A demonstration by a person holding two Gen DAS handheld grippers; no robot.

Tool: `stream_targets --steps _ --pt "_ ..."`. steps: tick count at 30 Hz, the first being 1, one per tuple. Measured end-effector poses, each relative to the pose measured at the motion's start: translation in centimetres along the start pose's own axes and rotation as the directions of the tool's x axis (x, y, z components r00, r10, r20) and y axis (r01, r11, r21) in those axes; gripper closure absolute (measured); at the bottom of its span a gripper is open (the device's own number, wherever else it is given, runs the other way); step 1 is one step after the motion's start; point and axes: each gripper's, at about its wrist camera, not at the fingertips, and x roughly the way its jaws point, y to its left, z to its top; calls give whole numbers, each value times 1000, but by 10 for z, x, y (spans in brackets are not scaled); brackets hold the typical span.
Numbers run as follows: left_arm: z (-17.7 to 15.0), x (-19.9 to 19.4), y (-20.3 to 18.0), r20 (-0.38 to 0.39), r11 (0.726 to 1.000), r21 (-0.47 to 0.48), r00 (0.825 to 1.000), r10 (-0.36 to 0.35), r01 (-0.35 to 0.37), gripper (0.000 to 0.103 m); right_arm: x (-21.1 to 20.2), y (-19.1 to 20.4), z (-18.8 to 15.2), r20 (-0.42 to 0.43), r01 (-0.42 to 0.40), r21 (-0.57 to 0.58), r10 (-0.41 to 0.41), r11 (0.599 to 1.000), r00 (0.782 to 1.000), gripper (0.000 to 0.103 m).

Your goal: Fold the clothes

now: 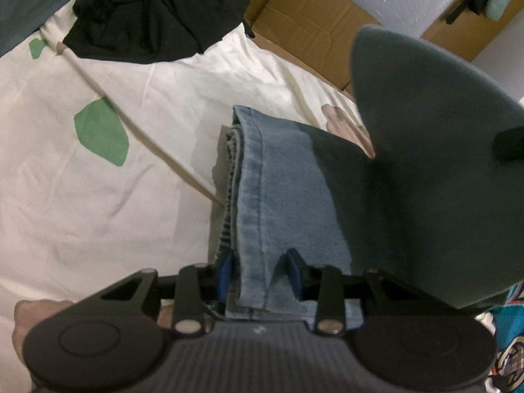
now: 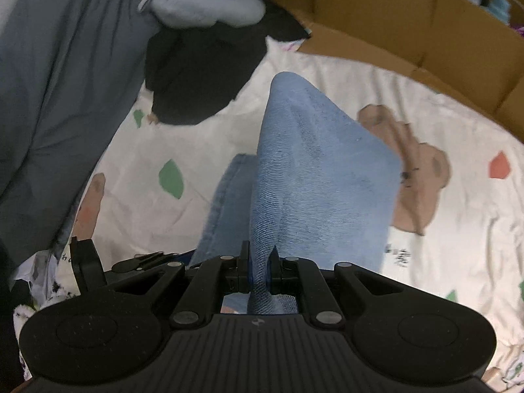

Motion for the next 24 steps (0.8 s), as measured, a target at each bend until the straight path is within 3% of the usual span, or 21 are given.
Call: stream_targets --steps 12,24 --pt "-3 -4 5 12 999 -23 1000 -27 28 66 86 40 -14 -48 17 -32 -19 999 999 97" --pt "-7 -3 9 20 997 -40 998 -59 60 67 106 52 -20 -53 26 -27 -28 999 998 97"
